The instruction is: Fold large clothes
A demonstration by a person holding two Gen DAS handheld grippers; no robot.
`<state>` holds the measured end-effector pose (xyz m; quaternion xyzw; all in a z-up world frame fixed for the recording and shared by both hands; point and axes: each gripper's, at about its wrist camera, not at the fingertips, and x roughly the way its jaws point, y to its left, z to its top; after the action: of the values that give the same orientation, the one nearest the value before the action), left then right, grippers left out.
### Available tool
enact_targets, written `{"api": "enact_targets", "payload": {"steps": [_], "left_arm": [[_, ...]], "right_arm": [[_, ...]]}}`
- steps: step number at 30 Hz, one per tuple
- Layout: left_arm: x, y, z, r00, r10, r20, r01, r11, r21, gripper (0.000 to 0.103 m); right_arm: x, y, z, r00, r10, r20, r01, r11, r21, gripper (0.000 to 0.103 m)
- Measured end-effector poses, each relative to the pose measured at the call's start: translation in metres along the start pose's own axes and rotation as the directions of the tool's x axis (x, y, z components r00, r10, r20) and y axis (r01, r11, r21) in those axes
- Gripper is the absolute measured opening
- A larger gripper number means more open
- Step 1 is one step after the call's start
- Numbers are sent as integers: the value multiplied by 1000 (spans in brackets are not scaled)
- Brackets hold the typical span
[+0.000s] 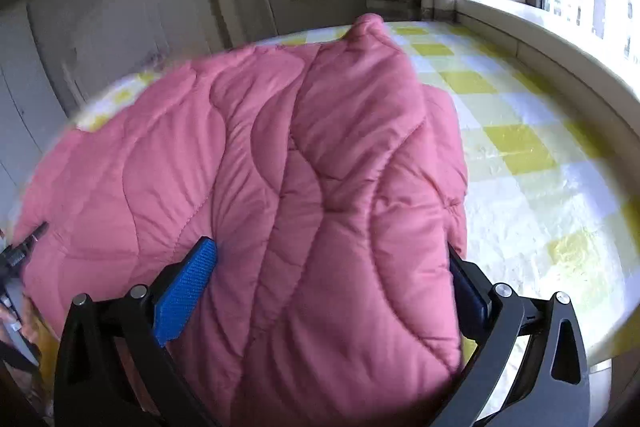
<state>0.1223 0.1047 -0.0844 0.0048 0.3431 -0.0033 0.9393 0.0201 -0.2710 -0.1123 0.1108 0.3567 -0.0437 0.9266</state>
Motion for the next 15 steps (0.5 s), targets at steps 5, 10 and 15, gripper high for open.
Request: {"api": "enact_targets", "payload": {"steps": [5,10,15], "left_arm": [[-10,3,9,999,14,-30,-15,1000,-21,101],[-50,-10,56,992,-53,113,54,998,-8,101],[-23,-66,126,992,-42,119,28,992,121,101]], "right_arm": [[-22,14,17,996,-89,30,90,995,-36,98],[-36,46,63,994,-44,102,56,992,-115,98],[14,98,120,998,-44,49,54,971,-232,98]]}}
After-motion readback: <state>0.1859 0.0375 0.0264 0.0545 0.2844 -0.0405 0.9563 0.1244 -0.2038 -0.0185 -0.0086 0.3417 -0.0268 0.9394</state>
